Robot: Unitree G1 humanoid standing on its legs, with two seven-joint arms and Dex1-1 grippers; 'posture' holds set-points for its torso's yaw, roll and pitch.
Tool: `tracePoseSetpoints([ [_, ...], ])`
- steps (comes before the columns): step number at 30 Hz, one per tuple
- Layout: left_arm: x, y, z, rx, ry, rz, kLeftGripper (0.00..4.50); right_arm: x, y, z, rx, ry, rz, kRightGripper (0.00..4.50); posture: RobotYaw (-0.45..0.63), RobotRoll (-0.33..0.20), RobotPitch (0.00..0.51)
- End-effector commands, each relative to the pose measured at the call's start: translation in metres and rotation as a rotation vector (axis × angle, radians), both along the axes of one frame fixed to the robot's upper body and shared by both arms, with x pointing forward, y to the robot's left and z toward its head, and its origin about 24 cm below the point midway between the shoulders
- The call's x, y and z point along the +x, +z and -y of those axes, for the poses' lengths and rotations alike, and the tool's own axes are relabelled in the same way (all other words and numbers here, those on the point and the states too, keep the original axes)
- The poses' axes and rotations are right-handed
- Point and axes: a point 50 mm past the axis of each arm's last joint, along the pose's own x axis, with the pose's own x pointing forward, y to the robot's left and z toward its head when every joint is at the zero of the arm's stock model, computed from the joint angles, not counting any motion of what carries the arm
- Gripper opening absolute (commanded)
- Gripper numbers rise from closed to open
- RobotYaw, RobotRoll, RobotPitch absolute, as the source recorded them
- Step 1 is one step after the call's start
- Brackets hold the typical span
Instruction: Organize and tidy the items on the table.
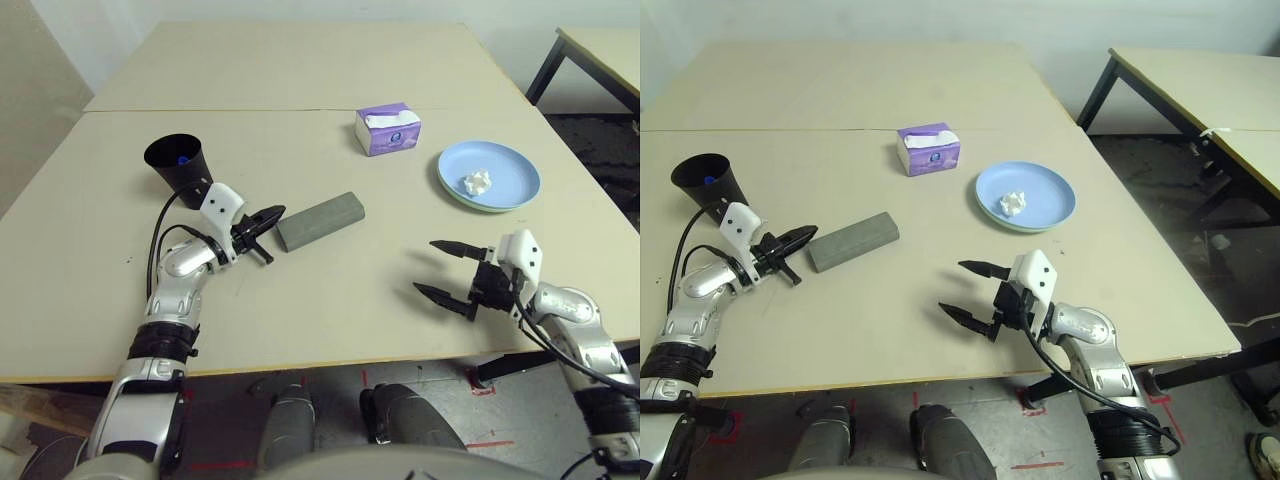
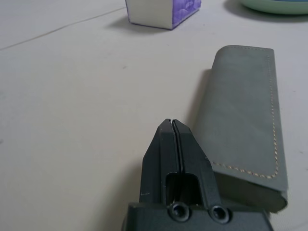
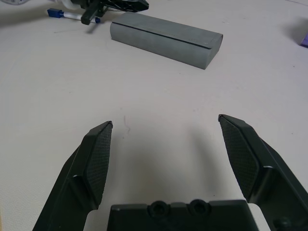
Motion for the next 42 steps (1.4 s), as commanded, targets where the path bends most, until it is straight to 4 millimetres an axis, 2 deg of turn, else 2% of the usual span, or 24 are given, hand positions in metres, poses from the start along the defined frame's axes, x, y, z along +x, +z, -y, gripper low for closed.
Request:
tracePoseSetpoints([
  [1, -0.004, 0.007, -0.009, 0.002, 0.009, 0.005, 0.03, 0.000, -0.003, -0.001, -0.005, 0.012, -0.005, 4.50, -0.08, 0.000, 0.122],
  [5, -0.009, 0.024, -0.018, 0.006, 0.013, 0.034, 0.03, 0.002, -0.004, 0.000, -0.006, 0.013, -0.003, 4.50, -0.07, 0.000, 0.118],
  [10, -0.025, 0.038, -0.025, 0.014, -0.015, 0.034, 0.03, 0.005, -0.005, -0.001, -0.002, 0.019, 0.001, 4.50, -0.05, 0.000, 0.120],
  [16, -0.048, 0.037, -0.026, 0.054, -0.061, -0.021, 0.03, 0.008, -0.004, -0.005, -0.008, 0.050, 0.012, 4.50, -0.03, 0.000, 0.122],
  [23, -0.072, 0.040, -0.046, 0.122, -0.021, -0.095, 0.03, 0.010, 0.002, -0.013, -0.007, 0.126, 0.045, 4.50, -0.02, 0.000, 0.121],
  [26, -0.078, 0.044, -0.056, 0.177, -0.015, -0.139, 0.64, 0.009, 0.005, -0.017, -0.010, 0.178, 0.055, 4.50, -0.01, 0.000, 0.123],
  [32, -0.081, 0.070, -0.081, 0.338, -0.037, -0.240, 2.54, 0.002, 0.010, -0.030, -0.024, 0.326, 0.070, 4.50, 0.00, 0.000, 0.132],
  [35, -0.081, 0.082, -0.085, 0.418, -0.079, -0.305, 3.49, 0.001, 0.011, -0.036, -0.026, 0.370, 0.074, 4.50, 0.01, 0.000, 0.137],
  [38, -0.084, 0.085, -0.085, 0.463, -0.121, -0.397, 4.48, 0.003, 0.012, -0.041, -0.022, 0.383, 0.079, 4.50, 0.00, 0.000, 0.139],
  [42, -0.096, 0.077, -0.081, 0.522, -0.186, -0.535, 4.48, 0.003, 0.012, -0.048, -0.009, 0.386, 0.087, 4.50, -0.02, 0.000, 0.147],
])
